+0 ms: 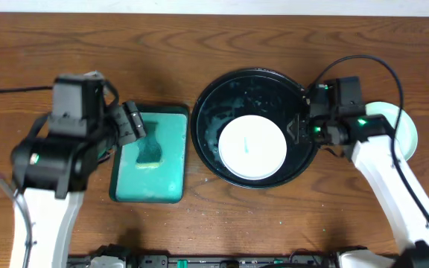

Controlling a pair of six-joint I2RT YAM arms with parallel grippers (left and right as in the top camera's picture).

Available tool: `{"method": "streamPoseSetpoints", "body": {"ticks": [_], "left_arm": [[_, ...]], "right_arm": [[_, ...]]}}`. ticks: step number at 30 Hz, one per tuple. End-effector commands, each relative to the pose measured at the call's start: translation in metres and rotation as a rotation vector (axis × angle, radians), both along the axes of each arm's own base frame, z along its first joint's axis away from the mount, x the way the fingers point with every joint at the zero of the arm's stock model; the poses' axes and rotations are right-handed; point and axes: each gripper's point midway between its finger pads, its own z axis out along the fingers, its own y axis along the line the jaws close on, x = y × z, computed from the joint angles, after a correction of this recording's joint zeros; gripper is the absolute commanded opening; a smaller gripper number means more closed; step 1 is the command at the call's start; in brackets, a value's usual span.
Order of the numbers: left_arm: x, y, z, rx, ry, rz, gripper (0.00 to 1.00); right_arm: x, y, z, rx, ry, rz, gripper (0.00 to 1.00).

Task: Clean dirty plates on tray and stack at the side
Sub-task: 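Move the right gripper to the white plate and grip its rim, then grasp the sponge with the left gripper and lift it toward the white plate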

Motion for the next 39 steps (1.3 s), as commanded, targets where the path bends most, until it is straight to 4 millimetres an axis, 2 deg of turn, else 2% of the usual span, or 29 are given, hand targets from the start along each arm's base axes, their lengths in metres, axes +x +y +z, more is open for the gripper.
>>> {"method": "streamPoseSetpoints", "body": {"ticks": [1,3,4,8,12,16,18,20,21,22,23,25,29,33,35,37,39], "left_arm": [[0.007,0.010,-0.028,0.074,0.092,0.016,0.83],[0.007,0.012,-0.059,0.081,0.193,0.037,0.84],[0.005,0.015,-0.083,0.078,0.276,0.071,0.84],[0.009,0.020,-0.139,0.066,0.437,0.115,0.82],[0.026,-0.010,-0.201,-0.075,0.558,-0.034,0.70],[0.040,-0.008,-0.246,-0.063,0.613,-0.025,0.58],[0.042,-0.009,-0.257,-0.060,0.624,-0.031,0.54],[0.043,-0.008,-0.270,-0.053,0.647,-0.027,0.41],[0.042,-0.006,-0.273,-0.039,0.652,-0.023,0.36],[0.042,-0.002,-0.275,-0.018,0.657,-0.017,0.24],[0.041,0.000,-0.275,-0.006,0.663,-0.014,0.07],[0.039,0.000,-0.268,-0.006,0.672,-0.013,0.07],[0.043,0.000,-0.231,-0.008,0.637,-0.015,0.07],[0.042,-0.004,-0.205,-0.012,0.575,-0.026,0.07],[0.040,-0.008,-0.206,-0.008,0.580,-0.039,0.07],[0.035,-0.012,-0.217,0.008,0.599,-0.056,0.07],[0.031,-0.015,-0.230,0.028,0.612,-0.063,0.07]], "right_arm": [[0.002,0.002,0.010,-0.009,-0.044,0.040,0.28],[0.001,0.001,0.008,-0.010,-0.033,0.040,0.28],[-0.001,0.001,0.005,-0.012,-0.020,0.041,0.28],[-0.007,0.000,-0.001,-0.017,0.015,0.041,0.28],[-0.010,0.000,-0.005,-0.019,0.029,0.041,0.29],[-0.011,0.000,-0.005,-0.019,0.035,0.041,0.28],[-0.012,0.000,-0.006,-0.020,0.041,0.041,0.29],[-0.012,-0.002,-0.006,-0.027,0.040,0.037,0.28],[-0.011,-0.004,-0.007,-0.039,0.040,0.026,0.27],[-0.011,-0.006,-0.008,-0.049,0.042,0.012,0.26],[-0.010,-0.010,-0.009,-0.063,0.047,-0.007,0.25],[-0.010,-0.015,-0.010,-0.082,0.053,-0.035,0.24],[-0.009,-0.042,-0.015,-0.187,0.070,-0.195,0.23],[-0.008,-0.055,-0.017,-0.221,0.082,-0.273,0.28],[-0.009,-0.054,-0.020,-0.220,0.091,-0.271,0.29],[-0.010,-0.052,-0.027,-0.216,0.121,-0.254,0.29],[-0.012,-0.041,-0.035,-0.185,0.147,-0.177,0.29]]}}
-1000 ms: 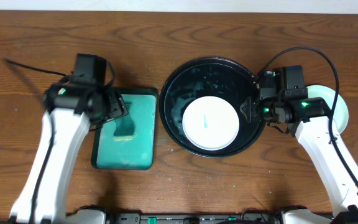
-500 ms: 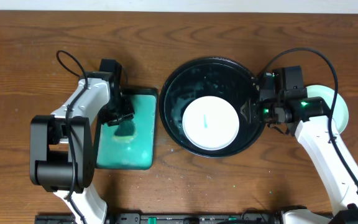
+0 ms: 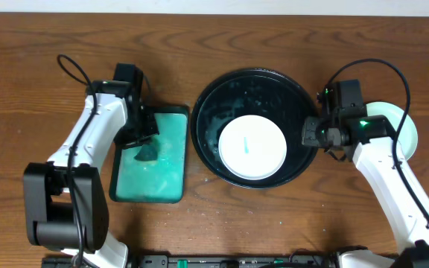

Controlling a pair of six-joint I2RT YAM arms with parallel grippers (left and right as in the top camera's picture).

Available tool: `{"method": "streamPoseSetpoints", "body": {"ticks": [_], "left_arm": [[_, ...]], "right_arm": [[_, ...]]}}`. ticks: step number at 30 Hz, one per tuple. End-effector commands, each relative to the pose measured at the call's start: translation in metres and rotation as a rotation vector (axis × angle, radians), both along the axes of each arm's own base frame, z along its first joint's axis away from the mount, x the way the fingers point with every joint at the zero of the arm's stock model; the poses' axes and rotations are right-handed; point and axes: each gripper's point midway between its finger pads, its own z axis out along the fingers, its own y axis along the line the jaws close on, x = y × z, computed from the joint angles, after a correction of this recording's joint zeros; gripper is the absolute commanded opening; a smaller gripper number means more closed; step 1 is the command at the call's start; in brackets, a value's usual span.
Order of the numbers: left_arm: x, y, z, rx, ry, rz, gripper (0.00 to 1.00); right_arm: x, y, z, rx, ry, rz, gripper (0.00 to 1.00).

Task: Clean dirty plates on tray and stack at the side
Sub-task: 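Grasp the sponge with the left gripper and lift it toward the white plate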

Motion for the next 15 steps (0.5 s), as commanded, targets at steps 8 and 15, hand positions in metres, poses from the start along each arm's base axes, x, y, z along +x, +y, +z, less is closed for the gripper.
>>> {"method": "streamPoseSetpoints", "body": {"ticks": [8,15], "left_arm": [[-0.015,0.015,-0.049,0.167,0.063,-0.029,0.07],[0.003,0.005,0.032,0.119,0.027,-0.028,0.07]], "right_arm": [[-0.010,0.036,-0.053,0.146,0.178,0.231,0.33],[0.003,0.046,-0.085,0.186,0.202,0.237,0.31]]}}
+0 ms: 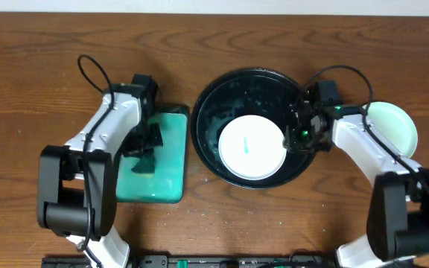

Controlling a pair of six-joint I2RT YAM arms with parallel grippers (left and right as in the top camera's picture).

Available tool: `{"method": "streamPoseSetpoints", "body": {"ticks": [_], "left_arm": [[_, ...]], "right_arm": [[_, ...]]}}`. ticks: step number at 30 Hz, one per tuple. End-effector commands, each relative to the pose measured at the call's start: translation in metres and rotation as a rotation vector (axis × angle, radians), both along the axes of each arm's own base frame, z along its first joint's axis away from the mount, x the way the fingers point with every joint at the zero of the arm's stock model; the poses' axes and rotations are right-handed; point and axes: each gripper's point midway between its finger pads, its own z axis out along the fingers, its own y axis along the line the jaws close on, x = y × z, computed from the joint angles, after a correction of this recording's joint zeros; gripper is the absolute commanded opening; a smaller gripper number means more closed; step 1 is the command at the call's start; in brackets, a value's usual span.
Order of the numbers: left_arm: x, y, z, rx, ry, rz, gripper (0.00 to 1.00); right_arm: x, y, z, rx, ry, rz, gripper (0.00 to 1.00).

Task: Clean dirty plates on tray and stack at the side
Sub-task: 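Grasp the sponge with the left gripper and lift it toward the white plate, then scrub the white plate with the sponge while the right gripper holds it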

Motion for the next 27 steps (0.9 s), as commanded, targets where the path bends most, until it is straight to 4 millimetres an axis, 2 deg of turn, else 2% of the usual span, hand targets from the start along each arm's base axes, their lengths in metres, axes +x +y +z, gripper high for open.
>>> {"method": "streamPoseSetpoints", "body": {"ticks": [1,4,5,6,7,11,12,15,17,21,22,25,27], "left_arm": [[0.038,-0.016,0.070,-0.091,-0.177,0.019,0.07],[0.048,-0.042,0.103,-0.214,-0.267,-0.006,0.07],[0.050,-0.056,0.113,-0.266,-0.304,-0.026,0.07],[0.051,-0.065,0.117,-0.300,-0.321,-0.043,0.07],[0.052,-0.076,0.121,-0.335,-0.333,-0.061,0.08],[0.052,-0.125,0.119,-0.429,-0.354,-0.123,0.07],[0.051,-0.143,0.112,-0.443,-0.352,-0.140,0.07],[0.048,-0.180,0.097,-0.465,-0.342,-0.190,0.07],[0.041,-0.220,0.076,-0.487,-0.318,-0.244,0.07],[0.031,-0.264,0.042,-0.502,-0.283,-0.286,0.07],[0.028,-0.277,0.027,-0.502,-0.267,-0.289,0.07],[0.027,-0.290,-0.003,-0.493,-0.243,-0.308,0.07],[0.028,-0.287,-0.027,-0.462,-0.215,-0.302,0.07]], "right_arm": [[0.002,0.009,-0.011,0.047,0.016,0.021,0.29],[0.002,0.015,-0.020,0.048,0.028,0.034,0.22],[0.001,0.018,-0.025,0.048,0.039,0.031,0.12],[0.001,0.019,-0.028,0.048,0.048,0.023,0.07],[0.000,0.021,-0.033,0.045,0.061,0.012,0.01],[-0.001,0.020,-0.040,0.021,0.086,-0.035,0.01],[-0.002,0.021,-0.040,0.015,0.091,-0.051,0.01],[-0.002,0.021,-0.041,0.007,0.094,-0.067,0.01],[-0.004,0.021,-0.041,0.005,0.101,-0.067,0.01],[-0.007,0.020,-0.041,0.002,0.115,-0.066,0.01],[-0.008,0.020,-0.041,0.001,0.117,-0.066,0.01],[-0.008,0.020,-0.042,0.001,0.119,-0.066,0.01],[-0.008,0.020,-0.042,0.001,0.121,-0.066,0.01]]}}
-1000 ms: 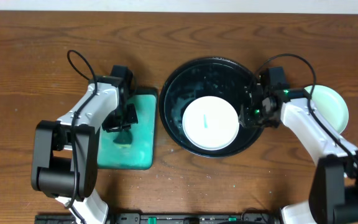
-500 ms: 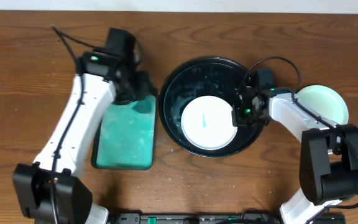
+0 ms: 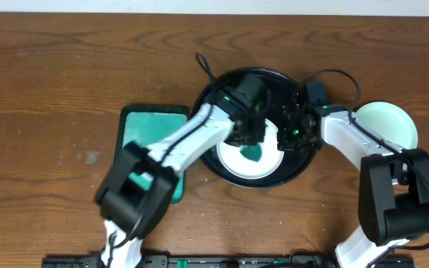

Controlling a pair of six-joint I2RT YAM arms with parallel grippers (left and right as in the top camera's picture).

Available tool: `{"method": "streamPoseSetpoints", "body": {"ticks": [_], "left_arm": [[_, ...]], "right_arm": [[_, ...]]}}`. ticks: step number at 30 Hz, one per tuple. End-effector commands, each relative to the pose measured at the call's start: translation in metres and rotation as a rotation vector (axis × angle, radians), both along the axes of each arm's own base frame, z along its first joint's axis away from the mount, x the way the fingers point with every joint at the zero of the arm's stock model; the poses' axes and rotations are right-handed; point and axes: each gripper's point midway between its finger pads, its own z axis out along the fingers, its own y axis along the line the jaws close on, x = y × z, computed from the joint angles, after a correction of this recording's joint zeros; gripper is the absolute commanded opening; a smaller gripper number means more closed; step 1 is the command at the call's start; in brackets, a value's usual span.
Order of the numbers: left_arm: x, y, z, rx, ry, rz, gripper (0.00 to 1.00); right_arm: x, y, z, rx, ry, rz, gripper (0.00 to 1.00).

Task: Clean dirty plates on tray and stack at the side
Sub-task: 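Scrub the white plate with the sponge while the right gripper holds it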

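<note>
A white plate (image 3: 232,161) lies in the round black tray (image 3: 202,112) at the table's middle. My left gripper (image 3: 253,141) reaches over the plate from the left, shut on a dark green sponge (image 3: 255,154) that rests on the plate's top. My right gripper (image 3: 287,134) sits at the plate's right edge, inside the tray rim. Whether its fingers are closed on the plate does not show. A pale green plate (image 3: 390,125) lies on the table to the right of the tray.
A teal rectangular dish (image 3: 143,123) with wet foam lies left of the black tray, partly under my left arm. Cables loop above both wrists. The table's front edge runs along the bottom, with the arm bases there.
My left gripper has left the teal dish and is now over the white plate with the sponge in it. The right gripper has stayed at the plate's right edge.
At first my left gripper hung beside the teal dish, where the sponge lay, and the right gripper was at the tray's right rim. Then the left gripper was down on the sponge, and the right one moved in to the plate's edge. Now the sponge is on the plate.
</note>
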Motion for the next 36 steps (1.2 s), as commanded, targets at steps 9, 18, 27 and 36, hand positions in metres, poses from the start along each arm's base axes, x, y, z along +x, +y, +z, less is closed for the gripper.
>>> {"method": "streamPoseSetpoints", "body": {"ticks": [9,18,27,36], "left_arm": [[0.029,0.116,-0.051,0.459,0.020,0.172,0.07],[0.033,0.122,-0.048,0.449,0.028,0.043,0.07],[-0.025,-0.003,-0.050,-0.157,0.294,-0.134,0.07],[-0.059,-0.028,-0.051,-0.162,0.320,-0.233,0.08]], "right_arm": [[-0.014,0.001,-0.016,-0.040,0.066,0.004,0.01],[-0.014,0.001,-0.016,-0.040,0.066,0.004,0.01],[-0.016,0.000,-0.016,-0.042,0.076,0.004,0.01],[-0.016,0.000,-0.016,-0.042,0.075,0.004,0.01]]}}
